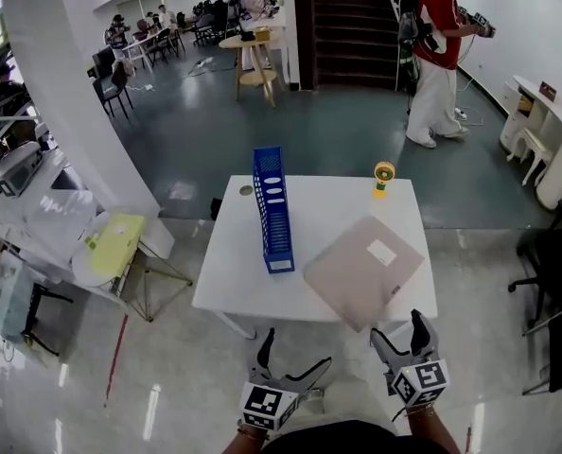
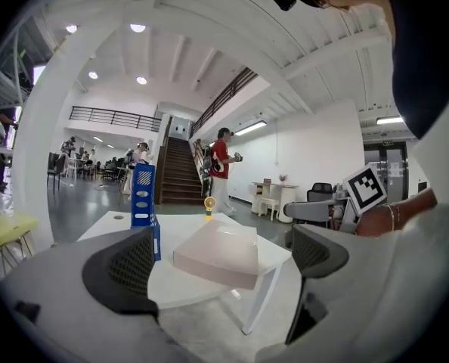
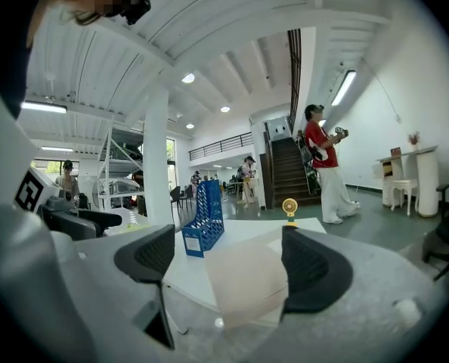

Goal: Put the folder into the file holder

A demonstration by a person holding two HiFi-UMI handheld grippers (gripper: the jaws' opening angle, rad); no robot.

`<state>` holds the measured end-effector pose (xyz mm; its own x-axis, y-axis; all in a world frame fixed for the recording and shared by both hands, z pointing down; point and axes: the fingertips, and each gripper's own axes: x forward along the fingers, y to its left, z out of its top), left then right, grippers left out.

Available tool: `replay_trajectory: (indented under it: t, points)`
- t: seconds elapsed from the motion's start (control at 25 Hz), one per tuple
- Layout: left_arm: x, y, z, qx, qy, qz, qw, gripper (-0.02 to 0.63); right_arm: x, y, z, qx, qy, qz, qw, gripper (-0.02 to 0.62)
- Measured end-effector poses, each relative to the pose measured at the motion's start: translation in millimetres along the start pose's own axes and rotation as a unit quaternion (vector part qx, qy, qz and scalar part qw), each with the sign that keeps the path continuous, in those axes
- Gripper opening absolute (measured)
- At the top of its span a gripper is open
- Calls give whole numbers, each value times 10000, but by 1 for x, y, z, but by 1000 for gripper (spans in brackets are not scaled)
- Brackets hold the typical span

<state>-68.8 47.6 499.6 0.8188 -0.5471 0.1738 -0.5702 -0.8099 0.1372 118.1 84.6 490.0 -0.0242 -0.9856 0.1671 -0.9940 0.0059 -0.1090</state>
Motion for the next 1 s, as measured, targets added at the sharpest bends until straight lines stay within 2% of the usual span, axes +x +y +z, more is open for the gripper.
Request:
replay_trajectory:
  t: [0.24,0.6,0.68,0.84,1.0]
  points:
    - [26,4,-8,-560,262,-156,9980,558,29,-18,6,37,71,-51,10000,426]
    - [87,24,-21,-833,731,-110,9938,558,94,-69,-3,-52,615,173,9979,426]
    - [103,28,-24,-957,834,-89,9919,558,111,-80,-6,-55,799,335,9962,426]
    - [132,41,-33,-1117,1136,48,9872,558,142,-93,-11,-673,1115,708,9890,426]
    - [157,50,-40,-1282,1269,186,9834,558,170,-107,-15,-797,1374,1161,9805,426]
